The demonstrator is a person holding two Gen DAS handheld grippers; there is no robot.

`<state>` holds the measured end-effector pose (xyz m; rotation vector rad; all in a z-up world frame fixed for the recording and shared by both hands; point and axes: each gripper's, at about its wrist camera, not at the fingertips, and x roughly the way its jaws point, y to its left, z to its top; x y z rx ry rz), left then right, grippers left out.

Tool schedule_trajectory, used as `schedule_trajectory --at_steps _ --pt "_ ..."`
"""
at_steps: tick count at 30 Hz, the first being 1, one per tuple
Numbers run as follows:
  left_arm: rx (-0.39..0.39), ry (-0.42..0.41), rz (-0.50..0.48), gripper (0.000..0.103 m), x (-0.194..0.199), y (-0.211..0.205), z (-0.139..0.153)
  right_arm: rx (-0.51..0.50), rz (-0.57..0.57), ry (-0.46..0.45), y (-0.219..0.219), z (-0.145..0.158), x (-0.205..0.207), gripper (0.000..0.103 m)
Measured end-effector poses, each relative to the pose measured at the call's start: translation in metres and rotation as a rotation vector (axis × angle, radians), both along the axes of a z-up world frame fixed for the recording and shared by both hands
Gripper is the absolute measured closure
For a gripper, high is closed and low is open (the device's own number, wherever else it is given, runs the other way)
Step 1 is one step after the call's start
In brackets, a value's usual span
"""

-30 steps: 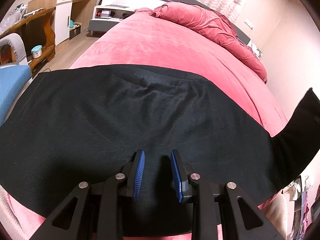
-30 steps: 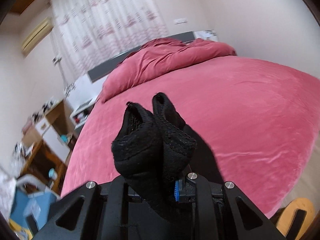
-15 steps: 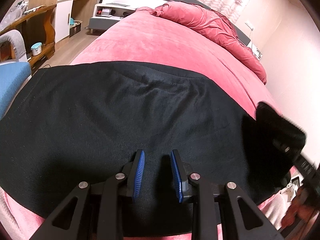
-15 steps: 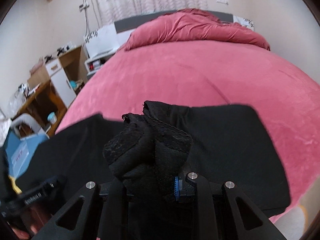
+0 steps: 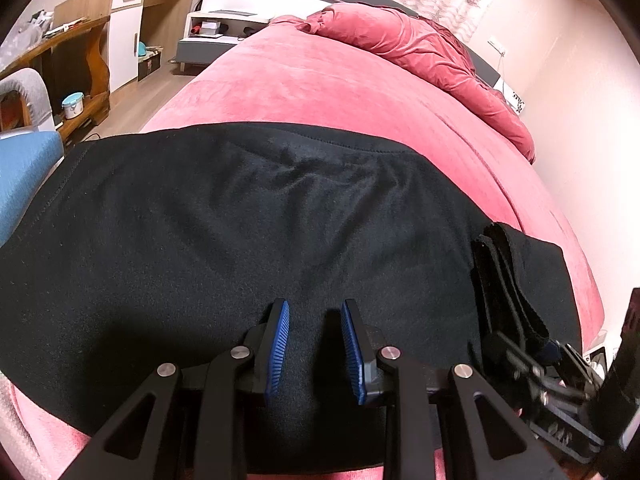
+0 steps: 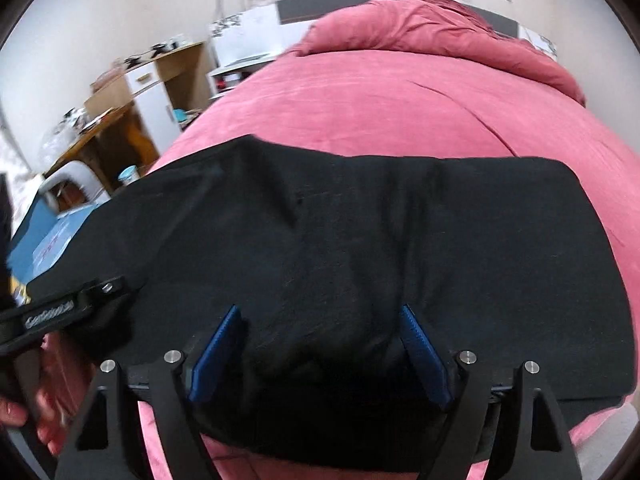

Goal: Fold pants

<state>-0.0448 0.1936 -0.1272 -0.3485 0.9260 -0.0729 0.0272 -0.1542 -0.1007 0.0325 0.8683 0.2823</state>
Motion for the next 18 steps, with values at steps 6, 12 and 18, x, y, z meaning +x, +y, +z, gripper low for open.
schedule_trajectory --at_steps 6,12,18 --pt "-0.015 -0.004 -0.002 0.076 -0.004 -0.002 0.003 0.246 -0.019 -0.005 -0.037 0.018 -0.002 0.044" --pt "-0.086 -0.043 -0.093 0.076 -0.004 -0.022 0.011 0.196 -0.158 -0.066 -0.085 0.031 0.004 0.083" --pt "-0.048 -0.037 -0.191 0.076 -0.007 -0.052 0.011 0.185 -0.154 0.061 -0.079 -0.003 0.032 0.087"
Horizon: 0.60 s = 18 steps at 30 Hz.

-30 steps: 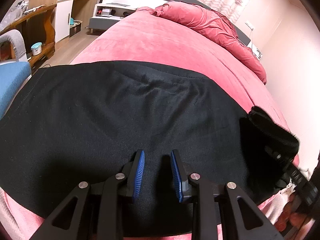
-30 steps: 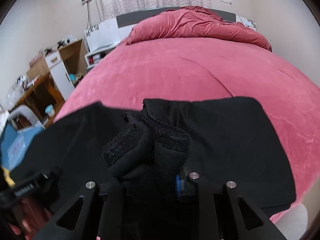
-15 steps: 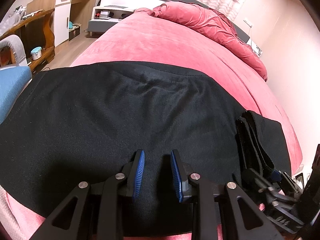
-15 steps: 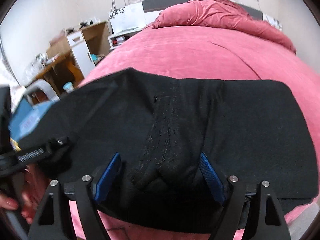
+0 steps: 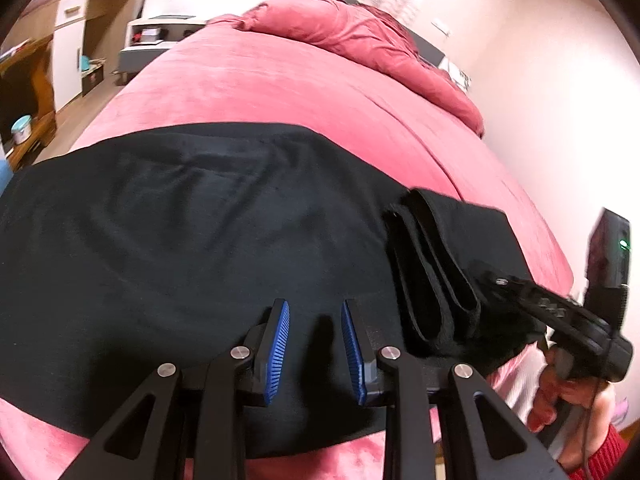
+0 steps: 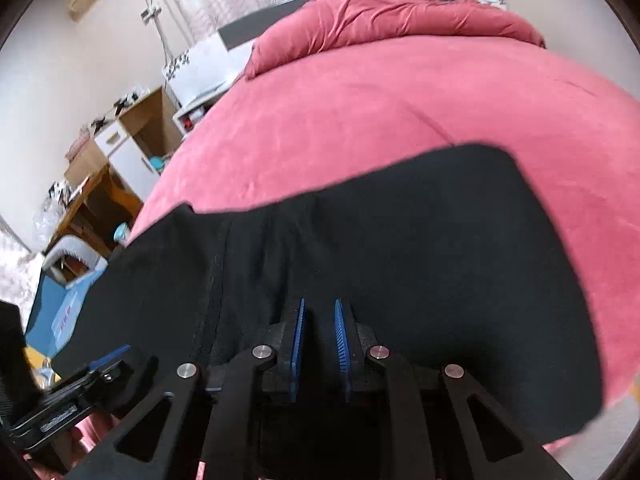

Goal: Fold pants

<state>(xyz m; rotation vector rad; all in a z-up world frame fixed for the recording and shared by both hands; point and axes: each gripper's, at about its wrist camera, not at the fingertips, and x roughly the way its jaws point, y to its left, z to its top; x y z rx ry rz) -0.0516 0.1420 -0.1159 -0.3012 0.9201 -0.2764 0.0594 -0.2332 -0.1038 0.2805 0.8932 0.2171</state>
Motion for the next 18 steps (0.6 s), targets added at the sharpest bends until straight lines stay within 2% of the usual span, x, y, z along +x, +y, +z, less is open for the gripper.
schedule_trajectory --at_steps 5,8,10,14,18 --pt "-0.003 0.016 0.050 0.076 -0.004 0.011 0.001 -0.051 0.160 -0.040 0.045 -0.012 -0.007 0.090" --pt "-0.036 0.032 0.109 0.076 -0.009 0.026 0.002 -0.153 0.223 -0.067 0.066 -0.014 -0.011 0.090" --pt "-0.049 0.043 0.136 0.076 -0.011 0.032 0.001 -0.136 0.231 -0.059 0.068 -0.016 -0.004 0.090" --pt "-0.033 0.068 0.135 0.076 -0.009 0.029 -0.004 -0.029 0.203 -0.033 0.056 -0.026 0.006 0.091" --pt "-0.043 0.085 0.137 0.076 -0.009 0.024 -0.005 -0.094 0.210 -0.061 0.066 -0.027 0.004 0.091"
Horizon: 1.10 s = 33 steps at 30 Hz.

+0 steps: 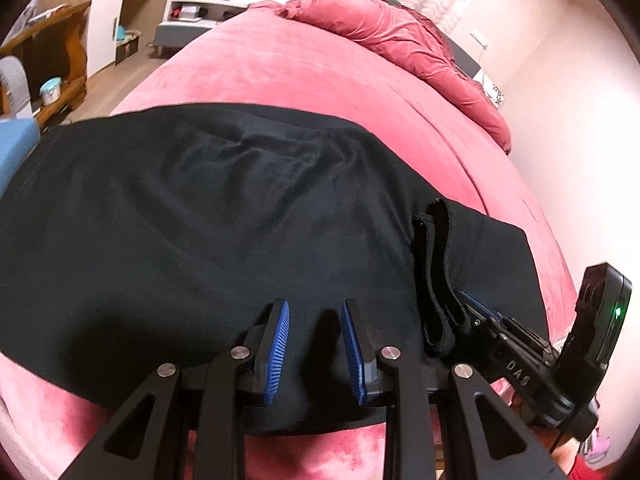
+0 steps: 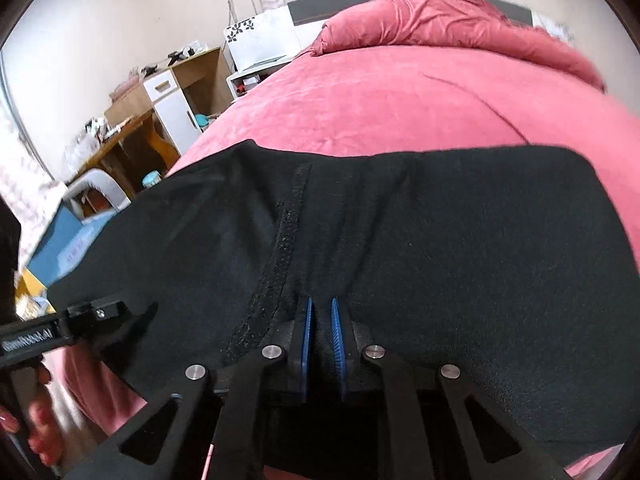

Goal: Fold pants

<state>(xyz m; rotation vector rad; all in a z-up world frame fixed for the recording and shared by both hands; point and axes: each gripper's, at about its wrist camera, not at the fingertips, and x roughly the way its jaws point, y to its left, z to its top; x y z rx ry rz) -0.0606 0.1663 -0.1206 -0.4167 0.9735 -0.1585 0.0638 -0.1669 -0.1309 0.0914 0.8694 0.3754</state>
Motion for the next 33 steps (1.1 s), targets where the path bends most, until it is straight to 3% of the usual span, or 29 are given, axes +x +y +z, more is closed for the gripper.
schedule_trajectory --at_steps 11,14,18,24,30,33 --pt "-0.111 0.085 0.230 0.074 -0.031 0.054 0.007 0.012 -0.006 -0.002 -0.008 0.004 -0.013 0.091" --pt "-0.210 0.112 0.328 0.056 -0.045 0.076 0.008 0.034 -0.011 0.005 -0.011 0.005 -0.014 0.091" --pt "-0.352 0.146 0.428 0.054 -0.060 0.099 0.005 0.063 -0.019 0.017 -0.013 0.005 -0.013 0.091" --pt "-0.403 0.135 0.475 0.054 -0.068 0.114 -0.001 0.029 -0.014 -0.001 -0.007 0.006 -0.015 0.092" --pt "-0.391 0.133 0.566 0.054 -0.087 0.130 0.010 0.048 -0.017 0.004 -0.008 0.004 -0.014 0.092" --pt "-0.415 0.166 0.598 0.054 -0.079 0.142 -0.004 0.056 -0.019 0.007 -0.010 0.004 -0.013 0.092"
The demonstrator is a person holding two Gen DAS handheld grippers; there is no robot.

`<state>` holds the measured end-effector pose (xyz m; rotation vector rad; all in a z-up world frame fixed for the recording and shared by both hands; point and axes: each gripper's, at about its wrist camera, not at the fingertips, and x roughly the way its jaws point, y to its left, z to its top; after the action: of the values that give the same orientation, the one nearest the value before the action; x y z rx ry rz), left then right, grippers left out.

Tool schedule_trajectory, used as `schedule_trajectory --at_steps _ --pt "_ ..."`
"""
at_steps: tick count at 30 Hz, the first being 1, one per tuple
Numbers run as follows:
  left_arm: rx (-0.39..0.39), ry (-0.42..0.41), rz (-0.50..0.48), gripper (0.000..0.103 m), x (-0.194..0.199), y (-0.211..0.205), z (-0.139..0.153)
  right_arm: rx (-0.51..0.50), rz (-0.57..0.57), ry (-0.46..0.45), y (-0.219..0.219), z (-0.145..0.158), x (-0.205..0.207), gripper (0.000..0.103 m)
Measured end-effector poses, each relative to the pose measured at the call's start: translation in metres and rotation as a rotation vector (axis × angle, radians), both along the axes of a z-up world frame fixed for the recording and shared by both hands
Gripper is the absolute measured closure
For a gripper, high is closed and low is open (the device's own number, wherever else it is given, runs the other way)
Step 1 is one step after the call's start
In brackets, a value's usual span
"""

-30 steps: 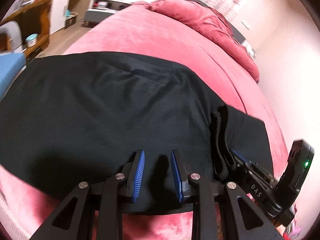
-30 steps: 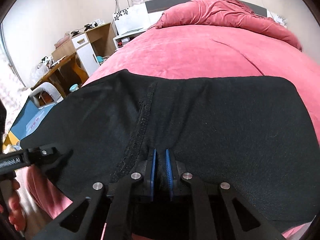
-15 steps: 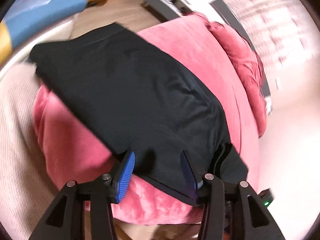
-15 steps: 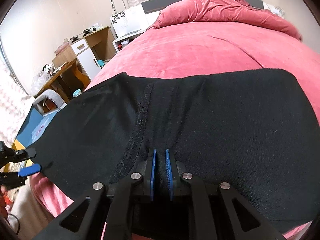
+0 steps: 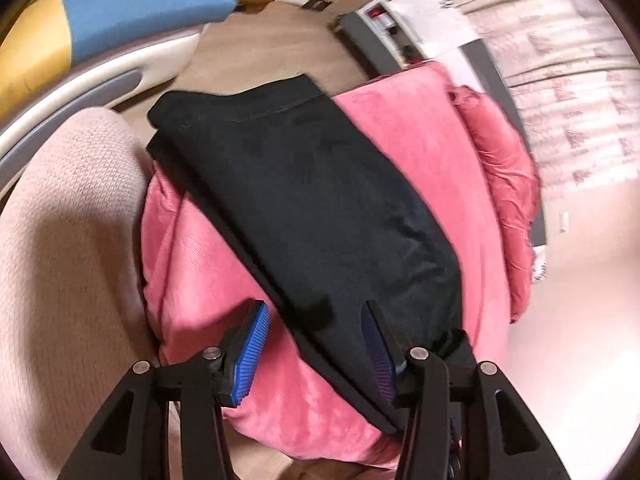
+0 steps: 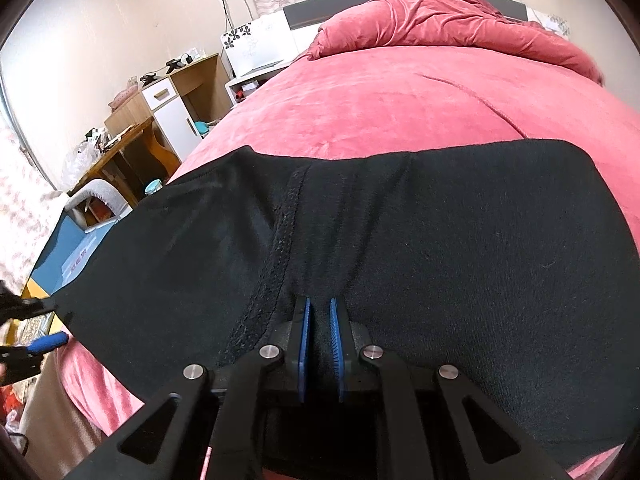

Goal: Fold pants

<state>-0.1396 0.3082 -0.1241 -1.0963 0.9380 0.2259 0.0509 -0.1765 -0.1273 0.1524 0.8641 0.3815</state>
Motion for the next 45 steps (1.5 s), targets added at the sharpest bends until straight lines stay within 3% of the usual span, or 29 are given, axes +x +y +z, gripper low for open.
schedule_trajectory --at_steps 3,7,13,22,28,30,32,33,34,39,45 --pt "-0.051 -0.011 0.043 0.054 0.002 0.007 -0.011 -0.002 0.003 -0.002 -0.003 -0.001 0.001 0.092" --pt "-0.031 -0.033 0.023 0.054 0.007 0.008 -0.010 0.004 0.003 0.000 -0.005 -0.001 0.000 0.092" --pt "-0.098 -0.100 0.091 0.054 0.010 0.032 -0.023 0.007 0.003 0.001 -0.005 -0.001 0.000 0.092" --pt "-0.079 -0.188 0.091 0.054 0.032 0.055 -0.033 0.013 0.002 0.002 -0.006 -0.001 0.000 0.092" --pt "-0.107 -0.233 0.116 0.054 0.040 0.071 -0.042 0.019 0.000 0.001 -0.006 -0.001 0.000 0.092" --pt "-0.173 -0.254 0.150 0.057 0.038 0.077 -0.047 0.021 -0.002 0.000 -0.006 -0.001 0.000 0.092" --pt "-0.206 -0.254 0.158 0.071 0.036 0.081 -0.049 0.026 -0.004 0.000 -0.006 -0.001 0.000 0.092" --pt "-0.203 -0.234 0.150 0.084 0.036 0.084 -0.049 0.029 -0.004 0.001 -0.006 -0.001 0.000 0.092" --pt "-0.202 -0.233 0.147 0.086 0.036 0.084 -0.049 0.033 -0.006 0.001 -0.007 -0.001 0.000 0.092" --pt "-0.215 -0.292 0.118 0.089 0.031 0.084 -0.039 0.076 -0.034 0.014 -0.014 0.001 0.001 0.092" --pt "-0.091 -0.379 0.000 0.090 0.041 0.072 0.002 0.071 -0.065 -0.010 -0.014 0.015 -0.003 0.091"
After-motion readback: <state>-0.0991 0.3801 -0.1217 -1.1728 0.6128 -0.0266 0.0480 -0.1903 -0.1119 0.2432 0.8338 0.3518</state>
